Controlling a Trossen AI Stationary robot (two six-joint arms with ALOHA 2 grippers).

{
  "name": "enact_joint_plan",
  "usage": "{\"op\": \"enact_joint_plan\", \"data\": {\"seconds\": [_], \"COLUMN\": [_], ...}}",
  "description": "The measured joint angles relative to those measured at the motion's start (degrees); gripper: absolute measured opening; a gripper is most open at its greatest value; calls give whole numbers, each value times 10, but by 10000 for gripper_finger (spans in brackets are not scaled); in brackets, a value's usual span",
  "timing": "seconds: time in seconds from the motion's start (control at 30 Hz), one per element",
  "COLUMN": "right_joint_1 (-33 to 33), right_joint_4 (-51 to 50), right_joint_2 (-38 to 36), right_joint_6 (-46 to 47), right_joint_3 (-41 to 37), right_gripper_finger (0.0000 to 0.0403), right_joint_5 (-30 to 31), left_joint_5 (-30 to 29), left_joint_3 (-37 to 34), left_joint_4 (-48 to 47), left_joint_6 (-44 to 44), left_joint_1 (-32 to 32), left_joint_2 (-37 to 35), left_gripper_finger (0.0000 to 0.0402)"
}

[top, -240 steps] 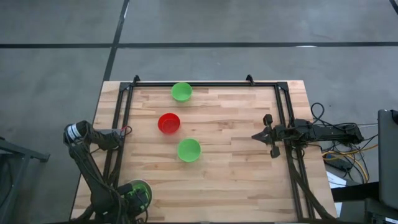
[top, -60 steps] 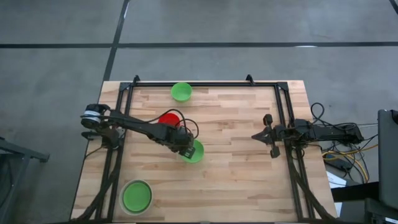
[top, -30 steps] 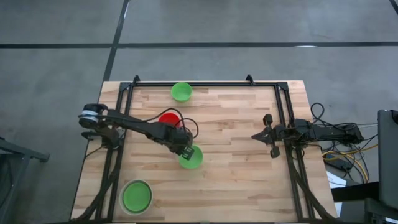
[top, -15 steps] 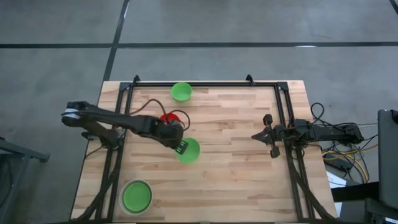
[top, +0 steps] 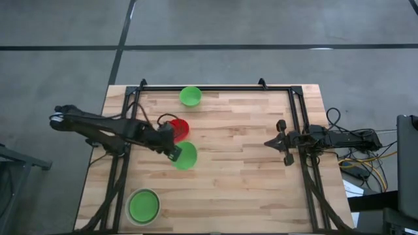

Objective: Nest bowls inside each other
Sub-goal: Stack the bottom green bowl on top of the green bowl

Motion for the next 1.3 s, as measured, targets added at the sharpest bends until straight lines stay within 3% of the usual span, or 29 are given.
{"op": "enact_joint_plan", "data": {"seconds": [0.27, 0.57, 0.97, 1.1, 1.3], "right_joint_1": [0, 0, 0, 0, 0], "right_joint_4": [0, 0, 0, 0, 0], "right_joint_2": [0, 0, 0, 0, 0], "right_joint_6": [0, 0, 0, 0, 0], "right_joint_3": [0, 0, 0, 0, 0], "right_gripper_finger": [9, 9, 9, 9, 9], "right_joint_5": [0, 0, 0, 0, 0], "left_joint_5": [-1, 0, -40, -61, -49], "left_joint_3": [0, -1, -2, -2, -2], "left_joint_4": [-92, -154, -176, -180, -179], "left_joint_6": [28, 23, -124, -179, -235], "left_joint_1": [-70, -193, -379, -421, -458], "left_joint_2": [-57, -109, -96, -77, -36], "left_gripper_finger": [7, 7, 6, 6, 7]}}
